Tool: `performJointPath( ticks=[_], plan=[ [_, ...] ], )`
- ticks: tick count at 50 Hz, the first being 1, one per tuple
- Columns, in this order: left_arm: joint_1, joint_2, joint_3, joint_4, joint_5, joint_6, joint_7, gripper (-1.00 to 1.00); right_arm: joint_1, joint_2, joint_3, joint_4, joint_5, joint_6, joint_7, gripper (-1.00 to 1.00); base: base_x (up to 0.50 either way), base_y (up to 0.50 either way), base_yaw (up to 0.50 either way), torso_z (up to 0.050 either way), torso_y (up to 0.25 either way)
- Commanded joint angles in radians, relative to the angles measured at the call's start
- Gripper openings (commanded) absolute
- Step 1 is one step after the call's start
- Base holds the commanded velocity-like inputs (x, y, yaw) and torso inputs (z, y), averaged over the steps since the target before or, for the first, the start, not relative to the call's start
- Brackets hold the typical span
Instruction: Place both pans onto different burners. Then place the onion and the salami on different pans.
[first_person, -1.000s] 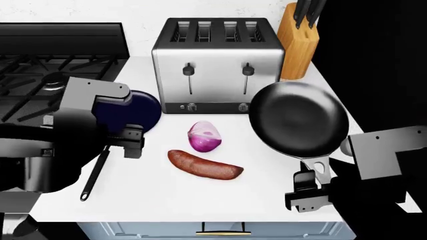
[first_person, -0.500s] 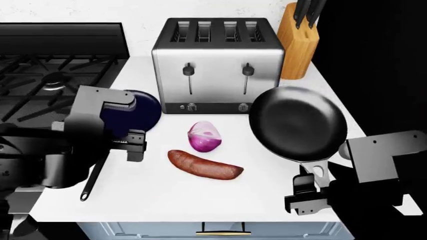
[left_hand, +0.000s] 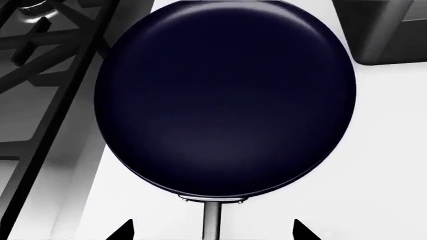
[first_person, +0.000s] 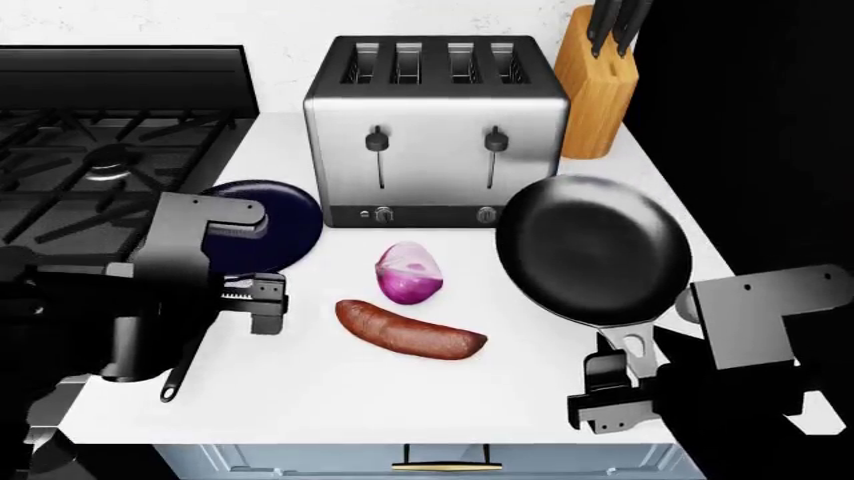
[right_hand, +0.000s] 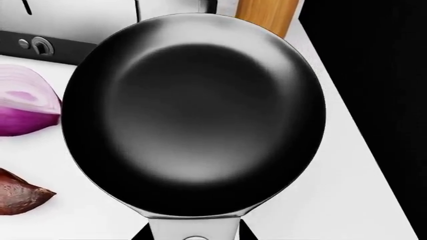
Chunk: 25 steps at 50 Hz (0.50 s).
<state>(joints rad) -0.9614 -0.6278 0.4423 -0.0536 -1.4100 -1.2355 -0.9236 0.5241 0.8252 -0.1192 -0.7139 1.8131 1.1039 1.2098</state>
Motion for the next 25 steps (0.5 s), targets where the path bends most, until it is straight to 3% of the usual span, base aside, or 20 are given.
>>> performJointPath(
  ticks=[1, 25],
  plan=[
    [0.01, -0.002, 0.015, -0.024, 0.028, 0.02, 0.024, 1.0, 0.027, 0.001, 0.028, -0.006, -0.035, -0.002, 0.012, -1.0, 0.0, 0.0, 0.0, 0.0, 0.0],
    [0.043, 0.015, 0.046, -0.062, 0.065, 0.064, 0.076, 1.0, 0.01, -0.007, 0.02, 0.003, -0.075, -0.008, -0.021, -1.0, 0.0, 0.0, 0.0, 0.0, 0.0]
  ],
)
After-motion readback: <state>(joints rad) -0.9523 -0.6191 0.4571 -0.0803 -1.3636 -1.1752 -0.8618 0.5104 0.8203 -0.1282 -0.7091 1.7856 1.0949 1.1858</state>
